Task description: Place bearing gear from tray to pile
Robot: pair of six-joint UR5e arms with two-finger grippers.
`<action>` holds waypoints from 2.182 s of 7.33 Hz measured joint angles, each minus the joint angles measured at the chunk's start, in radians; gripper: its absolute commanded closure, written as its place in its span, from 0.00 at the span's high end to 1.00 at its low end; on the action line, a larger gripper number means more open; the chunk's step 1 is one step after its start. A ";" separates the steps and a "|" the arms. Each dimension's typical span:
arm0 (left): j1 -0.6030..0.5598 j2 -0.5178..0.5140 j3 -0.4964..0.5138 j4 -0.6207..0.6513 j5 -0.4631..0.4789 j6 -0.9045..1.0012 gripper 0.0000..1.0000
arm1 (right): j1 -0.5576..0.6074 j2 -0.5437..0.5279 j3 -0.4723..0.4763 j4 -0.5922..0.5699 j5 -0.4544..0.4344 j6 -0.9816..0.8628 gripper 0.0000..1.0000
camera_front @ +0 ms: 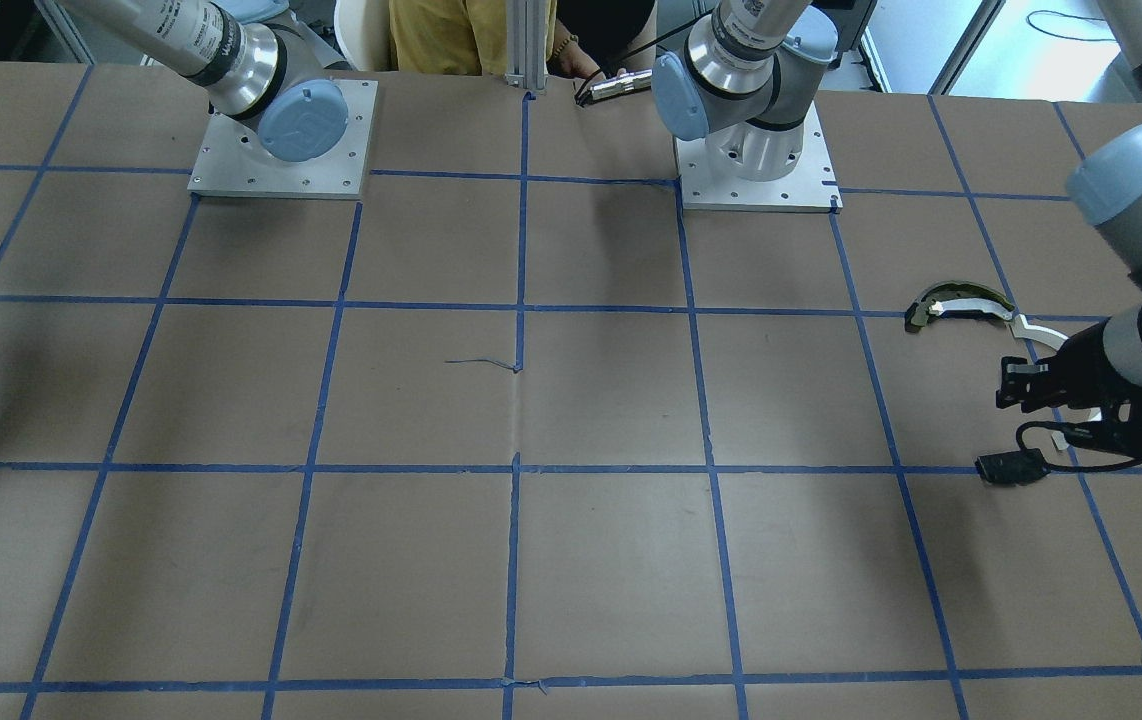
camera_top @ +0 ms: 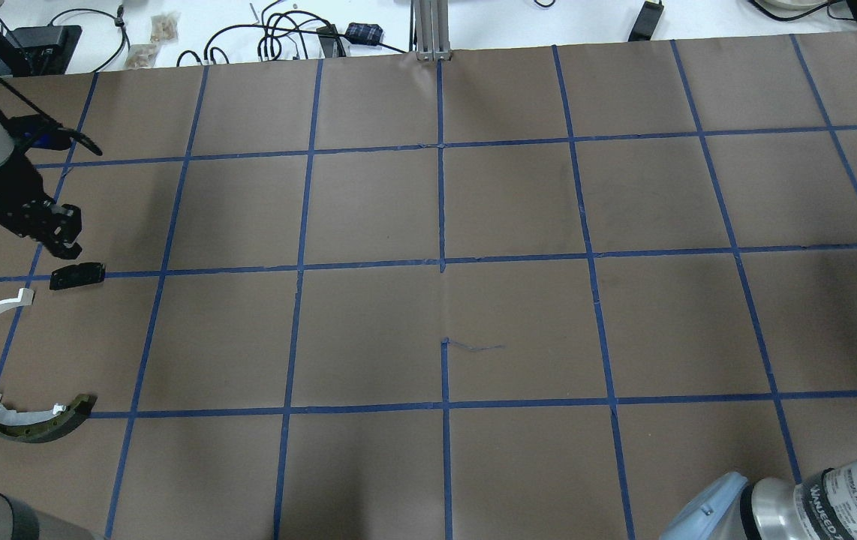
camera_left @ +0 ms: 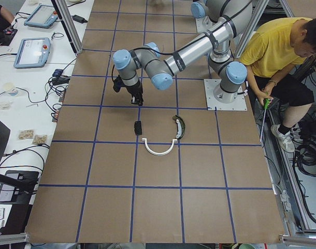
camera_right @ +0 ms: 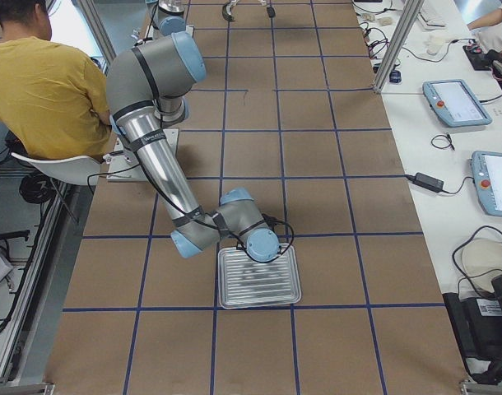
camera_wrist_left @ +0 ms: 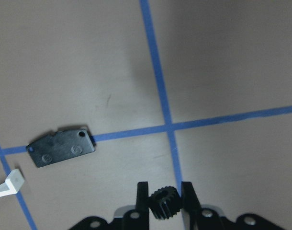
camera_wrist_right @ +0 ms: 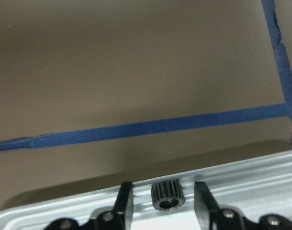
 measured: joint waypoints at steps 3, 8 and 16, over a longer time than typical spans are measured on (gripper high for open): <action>0.155 -0.001 -0.084 0.003 0.006 0.116 0.00 | 0.021 -0.016 -0.014 0.001 -0.041 0.015 0.10; 0.175 -0.019 -0.098 0.008 0.007 0.119 1.00 | 0.247 -0.195 -0.011 0.084 0.012 0.489 0.05; 0.013 0.026 -0.043 -0.003 -0.029 -0.038 1.00 | 1.344 -0.154 -0.011 -0.114 -0.102 2.438 0.09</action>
